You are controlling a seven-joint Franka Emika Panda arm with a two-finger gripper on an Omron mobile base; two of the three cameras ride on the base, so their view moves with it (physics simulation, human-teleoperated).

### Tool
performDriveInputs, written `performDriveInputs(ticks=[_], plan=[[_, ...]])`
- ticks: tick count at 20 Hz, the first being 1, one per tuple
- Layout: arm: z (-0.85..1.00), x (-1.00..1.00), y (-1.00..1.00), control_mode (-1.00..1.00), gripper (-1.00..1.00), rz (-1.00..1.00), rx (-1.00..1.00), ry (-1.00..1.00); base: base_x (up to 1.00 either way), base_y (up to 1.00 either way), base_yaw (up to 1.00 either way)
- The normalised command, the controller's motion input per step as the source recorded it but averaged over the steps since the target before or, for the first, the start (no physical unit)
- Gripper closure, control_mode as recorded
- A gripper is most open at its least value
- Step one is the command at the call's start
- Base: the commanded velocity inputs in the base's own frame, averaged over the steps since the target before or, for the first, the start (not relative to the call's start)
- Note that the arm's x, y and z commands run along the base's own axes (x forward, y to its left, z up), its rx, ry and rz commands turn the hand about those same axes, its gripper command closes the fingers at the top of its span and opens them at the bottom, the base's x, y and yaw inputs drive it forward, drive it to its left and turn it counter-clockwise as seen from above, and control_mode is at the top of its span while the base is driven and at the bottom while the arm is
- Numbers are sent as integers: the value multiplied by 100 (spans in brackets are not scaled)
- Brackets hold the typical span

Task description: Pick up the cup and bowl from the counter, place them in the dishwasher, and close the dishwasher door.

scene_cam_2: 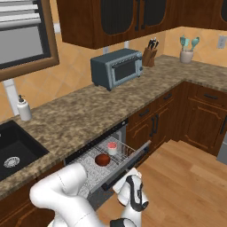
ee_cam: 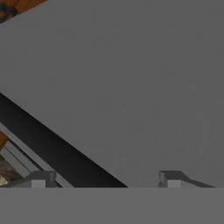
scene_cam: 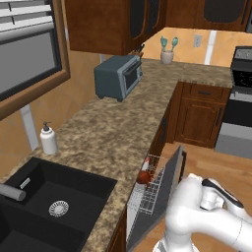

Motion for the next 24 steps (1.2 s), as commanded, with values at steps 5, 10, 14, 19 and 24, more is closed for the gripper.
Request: performDriveInputs(ticks=[5,10,14,19,24], plan=[[-50,52,100,-100,-100,9,16,0,0,0,0],[-61,55,100,-100,-100,10,18,0,0,0,0],[-73,49,99,-100,-100,8,25,0,0,0,0],[-82,43,91,-100,-100,5,30,0,0,0,0],[-93,37,85,-100,-100,0,38,-2,0,0,0]])
